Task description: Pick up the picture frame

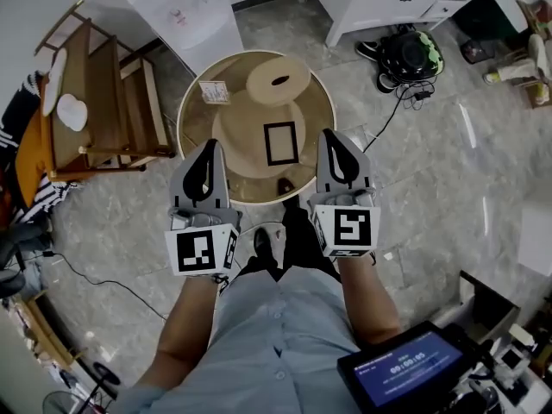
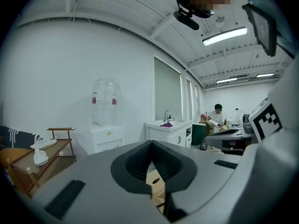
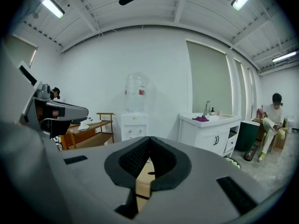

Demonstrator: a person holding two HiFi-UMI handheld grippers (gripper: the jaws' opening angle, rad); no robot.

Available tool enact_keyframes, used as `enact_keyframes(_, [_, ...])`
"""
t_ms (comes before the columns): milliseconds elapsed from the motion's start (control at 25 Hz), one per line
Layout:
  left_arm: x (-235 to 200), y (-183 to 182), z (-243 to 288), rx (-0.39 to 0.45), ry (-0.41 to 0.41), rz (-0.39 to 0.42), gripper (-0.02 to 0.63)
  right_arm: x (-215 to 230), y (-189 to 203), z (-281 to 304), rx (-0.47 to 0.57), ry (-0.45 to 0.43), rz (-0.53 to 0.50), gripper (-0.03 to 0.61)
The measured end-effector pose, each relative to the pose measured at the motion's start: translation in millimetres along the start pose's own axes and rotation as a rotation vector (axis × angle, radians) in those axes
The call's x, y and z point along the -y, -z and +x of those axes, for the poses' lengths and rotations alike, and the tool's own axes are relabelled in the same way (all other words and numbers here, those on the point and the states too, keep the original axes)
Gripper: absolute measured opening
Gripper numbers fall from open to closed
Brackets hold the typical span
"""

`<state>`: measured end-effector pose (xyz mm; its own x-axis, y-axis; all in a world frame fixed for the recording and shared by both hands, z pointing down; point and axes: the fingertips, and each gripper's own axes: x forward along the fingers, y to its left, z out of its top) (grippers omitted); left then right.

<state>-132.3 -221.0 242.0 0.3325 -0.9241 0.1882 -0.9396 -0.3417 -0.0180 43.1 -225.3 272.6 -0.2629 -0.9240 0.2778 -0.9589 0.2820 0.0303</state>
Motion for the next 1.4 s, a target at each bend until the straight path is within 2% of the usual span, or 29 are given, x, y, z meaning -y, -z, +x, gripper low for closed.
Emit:
enact_keyframes(240, [-7, 28, 62, -0.036, 0.009, 0.019, 0.011, 14, 36, 63, -0.061, -0.036, 0.023, 0.014])
enact_keyframes(400, [-9, 60, 81, -0.107, -0.009, -0.016, 0.011, 12, 75, 79, -0.152, -0.069, 0.041, 0.014])
enact_keyframes(640, [-9, 96, 116, -0.164, 0.003, -0.041, 0.011, 14, 127, 108, -0.242, -0.083, 0.069, 0.014])
enact_keyframes(800, [-4, 131, 130, -0.22, 0.002, -0.062, 0.011, 18, 164, 122, -0.296, -0.1, 0.084, 0.014])
enact_keyframes(960, [1, 163, 144, -0.253, 0.004, -0.051, 0.011, 21, 197, 135, -0.334, -0.113, 0.091, 0.014])
enact_keyframes(1400, [5, 228, 161, -0.331, 0.0, -0.071, 0.011, 15, 275, 146, -0.449, -0.142, 0.124, 0.014])
